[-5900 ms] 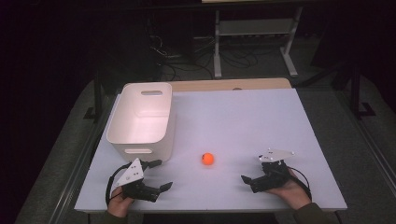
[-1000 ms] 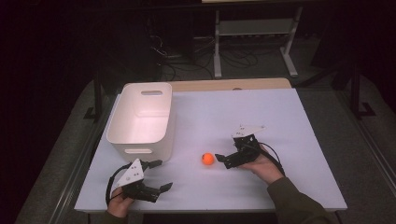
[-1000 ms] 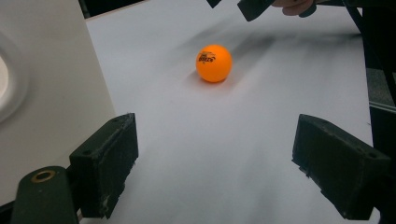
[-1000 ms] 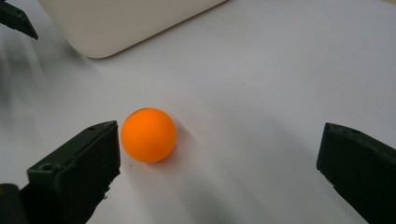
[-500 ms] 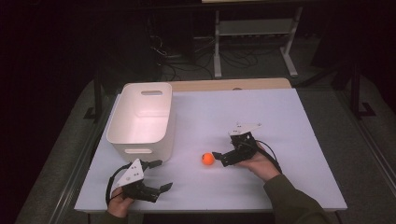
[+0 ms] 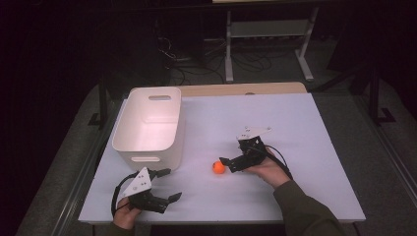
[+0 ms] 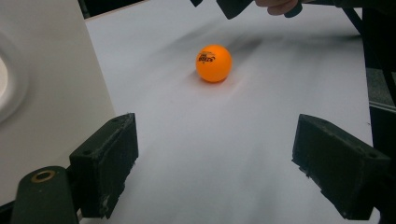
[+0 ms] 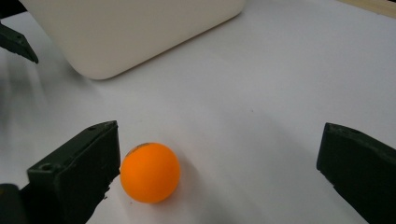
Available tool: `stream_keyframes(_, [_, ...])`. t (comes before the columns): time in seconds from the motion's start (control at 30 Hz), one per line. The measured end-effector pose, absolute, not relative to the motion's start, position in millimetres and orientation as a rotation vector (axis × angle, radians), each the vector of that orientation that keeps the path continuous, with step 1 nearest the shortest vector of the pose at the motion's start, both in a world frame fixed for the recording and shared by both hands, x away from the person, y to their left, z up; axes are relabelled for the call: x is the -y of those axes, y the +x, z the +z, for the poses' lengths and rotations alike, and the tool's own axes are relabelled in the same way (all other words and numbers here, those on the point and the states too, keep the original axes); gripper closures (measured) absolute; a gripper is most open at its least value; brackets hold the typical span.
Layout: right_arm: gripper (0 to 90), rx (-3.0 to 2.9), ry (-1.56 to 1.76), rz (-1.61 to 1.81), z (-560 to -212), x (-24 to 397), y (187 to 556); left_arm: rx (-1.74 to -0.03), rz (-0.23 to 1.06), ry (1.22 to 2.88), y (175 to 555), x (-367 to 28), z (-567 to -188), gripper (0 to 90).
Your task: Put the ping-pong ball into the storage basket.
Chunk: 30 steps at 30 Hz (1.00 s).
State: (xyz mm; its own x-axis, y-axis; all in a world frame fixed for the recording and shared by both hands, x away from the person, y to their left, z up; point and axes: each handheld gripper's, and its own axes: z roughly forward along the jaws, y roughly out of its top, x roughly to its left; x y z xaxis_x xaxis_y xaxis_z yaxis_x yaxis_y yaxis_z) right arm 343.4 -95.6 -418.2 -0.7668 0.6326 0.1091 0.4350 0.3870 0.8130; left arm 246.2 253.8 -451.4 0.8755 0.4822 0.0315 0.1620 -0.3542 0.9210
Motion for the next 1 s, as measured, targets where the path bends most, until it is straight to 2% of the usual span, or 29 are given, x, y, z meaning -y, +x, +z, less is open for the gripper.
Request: stream_keyframes(1.0, [0.0, -2.556, 0.891, 1.302, -434, 76, 342, -0.467, 0.350, 1.938, 246, -253, -451, 14.1])
